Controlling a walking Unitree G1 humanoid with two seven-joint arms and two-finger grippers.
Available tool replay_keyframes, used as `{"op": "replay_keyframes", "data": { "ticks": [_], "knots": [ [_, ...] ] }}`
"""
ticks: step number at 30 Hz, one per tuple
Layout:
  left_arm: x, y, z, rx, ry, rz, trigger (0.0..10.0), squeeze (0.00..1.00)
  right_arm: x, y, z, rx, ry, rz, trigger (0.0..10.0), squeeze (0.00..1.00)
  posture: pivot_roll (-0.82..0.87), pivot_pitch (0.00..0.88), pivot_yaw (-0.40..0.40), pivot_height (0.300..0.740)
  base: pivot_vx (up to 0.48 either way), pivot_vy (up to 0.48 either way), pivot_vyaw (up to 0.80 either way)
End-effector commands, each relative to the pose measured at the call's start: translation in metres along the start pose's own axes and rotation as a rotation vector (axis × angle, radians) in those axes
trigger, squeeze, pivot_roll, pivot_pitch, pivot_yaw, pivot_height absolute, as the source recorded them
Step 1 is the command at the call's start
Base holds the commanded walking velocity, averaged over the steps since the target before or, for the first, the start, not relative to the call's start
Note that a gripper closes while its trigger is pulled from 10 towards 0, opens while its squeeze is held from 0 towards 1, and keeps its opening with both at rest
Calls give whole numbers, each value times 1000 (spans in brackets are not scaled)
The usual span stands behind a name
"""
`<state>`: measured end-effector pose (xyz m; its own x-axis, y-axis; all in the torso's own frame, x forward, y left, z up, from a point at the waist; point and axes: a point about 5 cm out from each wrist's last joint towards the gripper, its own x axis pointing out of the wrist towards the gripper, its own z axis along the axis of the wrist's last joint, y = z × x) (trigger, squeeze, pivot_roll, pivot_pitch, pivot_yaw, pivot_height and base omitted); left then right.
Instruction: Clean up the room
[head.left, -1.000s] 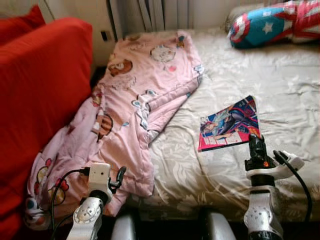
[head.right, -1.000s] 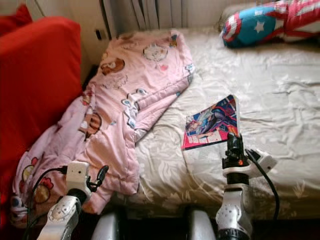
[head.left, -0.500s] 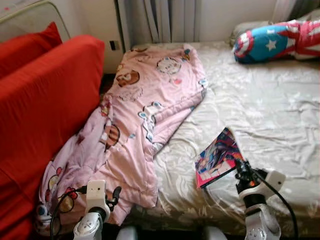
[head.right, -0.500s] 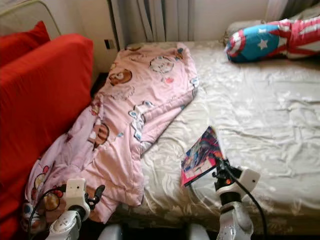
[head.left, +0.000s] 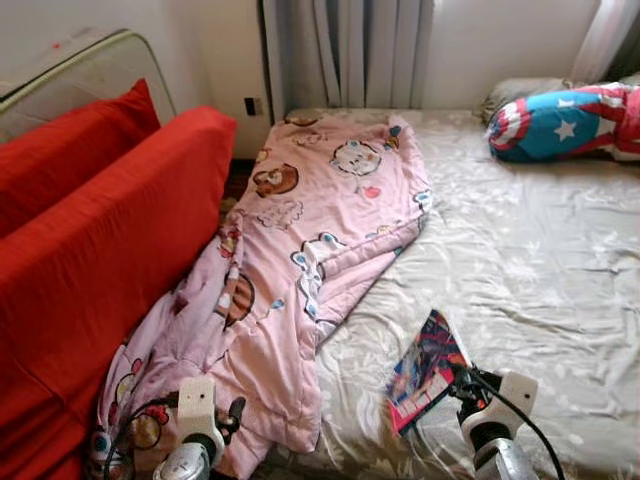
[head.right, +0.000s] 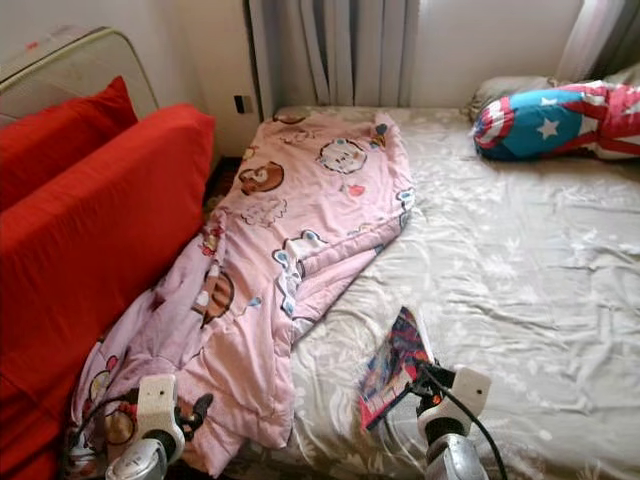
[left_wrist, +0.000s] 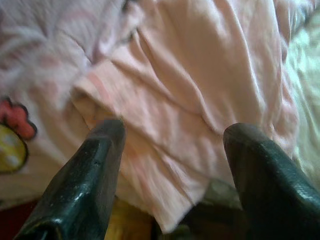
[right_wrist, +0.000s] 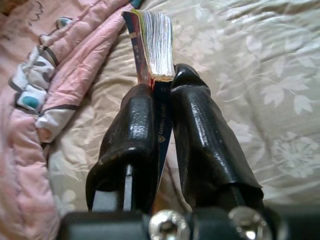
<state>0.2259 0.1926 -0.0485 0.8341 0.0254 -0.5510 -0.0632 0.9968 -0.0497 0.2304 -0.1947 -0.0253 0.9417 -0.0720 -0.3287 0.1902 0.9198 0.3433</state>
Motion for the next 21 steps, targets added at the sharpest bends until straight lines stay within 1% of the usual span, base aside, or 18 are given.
{"op": "replay_keyframes", "data": {
  "ticks": [1, 5, 6, 9, 12, 14, 18, 21],
  "knots": [
    [-8, 6, -20, 25, 92, 5, 10000, 0, 4, 5, 9, -45, -56, 27, 10000, 0, -53, 0, -2, 712, 0, 0, 0],
    [-14, 13, -32, 23, 142, 36, 10000, 0, 7, 8, 13, -92, -79, 47, 10000, 0, -63, 0, 0, 712, 0, 0, 0],
    [-16, 15, -37, 31, 162, 46, 10000, 0, 9, 11, 18, -96, -105, 54, 10000, 0, -62, 0, -2, 712, 0, 0, 0],
    [-18, 16, -41, 35, 175, 52, 10000, 0, 11, 16, 23, -109, -131, 66, 10000, 0, -70, 0, -4, 712, 0, 0, 0],
    [-20, 14, -45, 35, 189, 59, 10000, 0, 12, 19, 25, -118, -150, 75, 10000, 0, -76, 0, -8, 712, 0, 0, 0],
    [-19, 8, -46, 48, 196, 46, 10000, 0, 12, 21, 23, -159, -151, 76, 10000, 0, -78, 0, -15, 712, 0, 0, 0],
    [-17, 4, -44, 52, 189, 37, 10000, 0, 10, 20, 22, -166, -153, 69, 10000, 0, -81, 0, -18, 712, 0, 0, 0],
    [-16, 4, -41, 52, 180, 36, 10000, 0, 8, 19, 21, -168, -153, 56, 10000, 0, -82, 0, -19, 712, 0, 0, 0]
  ]
}}
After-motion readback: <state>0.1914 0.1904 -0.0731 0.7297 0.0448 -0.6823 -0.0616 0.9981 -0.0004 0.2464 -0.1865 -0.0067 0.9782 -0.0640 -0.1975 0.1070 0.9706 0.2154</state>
